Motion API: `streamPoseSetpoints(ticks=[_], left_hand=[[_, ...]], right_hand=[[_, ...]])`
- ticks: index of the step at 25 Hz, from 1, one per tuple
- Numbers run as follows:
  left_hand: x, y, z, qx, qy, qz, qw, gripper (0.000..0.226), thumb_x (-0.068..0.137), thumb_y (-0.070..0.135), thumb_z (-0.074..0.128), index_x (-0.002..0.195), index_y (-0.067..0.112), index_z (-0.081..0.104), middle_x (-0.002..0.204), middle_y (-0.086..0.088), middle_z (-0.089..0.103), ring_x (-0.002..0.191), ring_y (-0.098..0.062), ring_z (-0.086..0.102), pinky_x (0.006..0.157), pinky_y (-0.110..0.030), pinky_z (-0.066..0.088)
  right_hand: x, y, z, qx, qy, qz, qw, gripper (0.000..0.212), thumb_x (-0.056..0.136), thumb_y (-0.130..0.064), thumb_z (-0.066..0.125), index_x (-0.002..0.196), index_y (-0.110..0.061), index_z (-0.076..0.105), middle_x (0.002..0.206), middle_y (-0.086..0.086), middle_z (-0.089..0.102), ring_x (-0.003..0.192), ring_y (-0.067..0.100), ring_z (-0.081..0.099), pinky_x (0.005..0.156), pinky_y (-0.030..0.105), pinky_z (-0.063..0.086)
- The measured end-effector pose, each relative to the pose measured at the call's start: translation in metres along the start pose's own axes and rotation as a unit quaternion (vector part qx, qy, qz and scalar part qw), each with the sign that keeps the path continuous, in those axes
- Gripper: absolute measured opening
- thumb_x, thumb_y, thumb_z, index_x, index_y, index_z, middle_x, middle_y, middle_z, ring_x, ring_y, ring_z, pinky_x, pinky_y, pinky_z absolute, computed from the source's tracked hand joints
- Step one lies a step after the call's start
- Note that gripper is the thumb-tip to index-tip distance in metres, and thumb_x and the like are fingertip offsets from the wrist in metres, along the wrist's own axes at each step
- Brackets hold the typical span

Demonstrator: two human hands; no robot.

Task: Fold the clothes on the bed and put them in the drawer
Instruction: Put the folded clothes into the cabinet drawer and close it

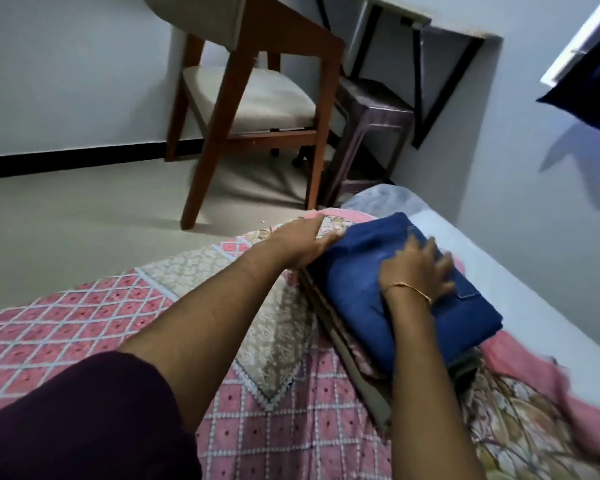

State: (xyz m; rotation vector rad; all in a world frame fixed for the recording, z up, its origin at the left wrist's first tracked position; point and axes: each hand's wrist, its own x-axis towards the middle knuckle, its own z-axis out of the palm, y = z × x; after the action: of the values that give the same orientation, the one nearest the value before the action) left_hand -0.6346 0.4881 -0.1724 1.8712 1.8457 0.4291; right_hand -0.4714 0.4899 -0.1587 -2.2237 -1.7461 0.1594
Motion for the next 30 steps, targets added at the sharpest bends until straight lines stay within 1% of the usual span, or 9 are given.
streamPoseSetpoints(ticks=[4,8,12,15,18,23,25,28,30], left_hand=[[0.008,0.01,0.019,-0.093,-0.047,-0.085,0.991,0.081,0.087,0.068,0.034,0.145,0.011,0.031,0.149,-0.014,0.035,0.135,-0.029,0.036,0.11,-0.034,0.029],[0.007,0.014,0.02,-0.175,-0.065,-0.14,0.972,0.104,0.073,0.077,0.049,0.149,0.012,0.021,0.152,-0.012,0.029,0.137,-0.03,0.033,0.111,-0.04,0.03],[0.008,0.018,0.018,-0.187,-0.017,-0.151,0.971,0.099,0.063,0.074,0.065,0.137,0.01,0.045,0.14,-0.01,0.047,0.124,-0.027,0.047,0.103,-0.037,0.04],[0.003,0.024,0.017,-0.284,-0.075,-0.184,0.938,0.092,0.063,0.066,0.071,0.135,0.013,0.046,0.133,-0.002,0.05,0.116,-0.023,0.051,0.093,-0.032,0.042],[-0.002,0.03,0.013,-0.36,-0.136,-0.216,0.897,0.081,0.067,0.06,0.071,0.129,0.015,0.046,0.118,-0.004,0.058,0.092,-0.026,0.062,0.073,-0.03,0.049],[-0.009,0.042,0.008,-0.419,-0.107,-0.228,0.872,0.061,0.069,0.05,0.074,0.114,0.015,0.054,0.105,-0.008,0.061,0.081,-0.022,0.06,0.063,-0.027,0.05],[-0.017,0.038,0.003,-0.427,-0.091,-0.24,0.867,0.062,0.068,0.05,0.074,0.115,0.017,0.051,0.104,-0.007,0.057,0.081,-0.023,0.056,0.063,-0.031,0.047],[-0.032,0.028,-0.004,-0.477,-0.086,-0.242,0.841,0.047,0.074,0.043,0.071,0.108,0.017,0.052,0.098,-0.007,0.054,0.086,-0.026,0.055,0.069,-0.037,0.05],[-0.044,0.019,-0.01,-0.527,-0.071,-0.231,0.815,0.047,0.073,0.039,0.071,0.111,0.015,0.058,0.102,-0.009,0.061,0.087,-0.024,0.059,0.064,-0.033,0.051]], right_hand=[[0.002,0.065,-0.019,0.073,-0.038,0.168,0.982,0.08,0.081,-0.063,0.052,0.14,-0.013,0.033,0.147,0.016,0.027,0.135,0.038,0.02,0.107,0.054,0.019],[0.002,0.102,-0.015,0.263,-0.082,0.261,0.925,0.103,0.071,-0.062,0.066,0.147,-0.014,0.016,0.151,0.019,0.009,0.136,0.042,0.023,0.109,0.051,0.03],[0.0,0.114,0.0,0.382,-0.065,0.307,0.87,0.126,0.059,-0.058,0.078,0.149,-0.022,-0.002,0.154,0.016,0.003,0.137,0.037,0.026,0.107,0.05,0.036],[-0.004,0.117,0.01,0.432,-0.049,0.312,0.845,0.135,0.042,-0.061,0.082,0.147,-0.02,0.006,0.149,0.015,0.024,0.131,0.032,0.038,0.103,0.05,0.041],[-0.008,0.117,0.011,0.468,-0.022,0.314,0.826,0.121,0.053,-0.049,0.085,0.143,-0.01,0.014,0.142,0.012,0.038,0.124,0.028,0.047,0.102,0.046,0.043],[-0.005,0.124,0.009,0.502,-0.022,0.325,0.801,0.106,0.056,-0.046,0.085,0.136,-0.003,0.029,0.136,0.013,0.046,0.117,0.026,0.053,0.099,0.041,0.046],[-0.004,0.115,0.006,0.512,-0.025,0.301,0.804,0.109,0.046,-0.052,0.087,0.132,-0.004,0.04,0.128,0.009,0.055,0.108,0.023,0.058,0.094,0.041,0.049],[0.012,0.117,0.022,0.511,-0.027,0.282,0.812,0.133,0.005,-0.072,0.08,0.12,-0.011,0.053,0.115,0.004,0.064,0.096,0.025,0.064,0.088,0.044,0.053],[0.021,0.111,0.026,0.516,-0.042,0.253,0.817,0.128,0.005,-0.071,0.078,0.115,-0.01,0.055,0.112,0.006,0.065,0.097,0.027,0.064,0.088,0.046,0.052]])
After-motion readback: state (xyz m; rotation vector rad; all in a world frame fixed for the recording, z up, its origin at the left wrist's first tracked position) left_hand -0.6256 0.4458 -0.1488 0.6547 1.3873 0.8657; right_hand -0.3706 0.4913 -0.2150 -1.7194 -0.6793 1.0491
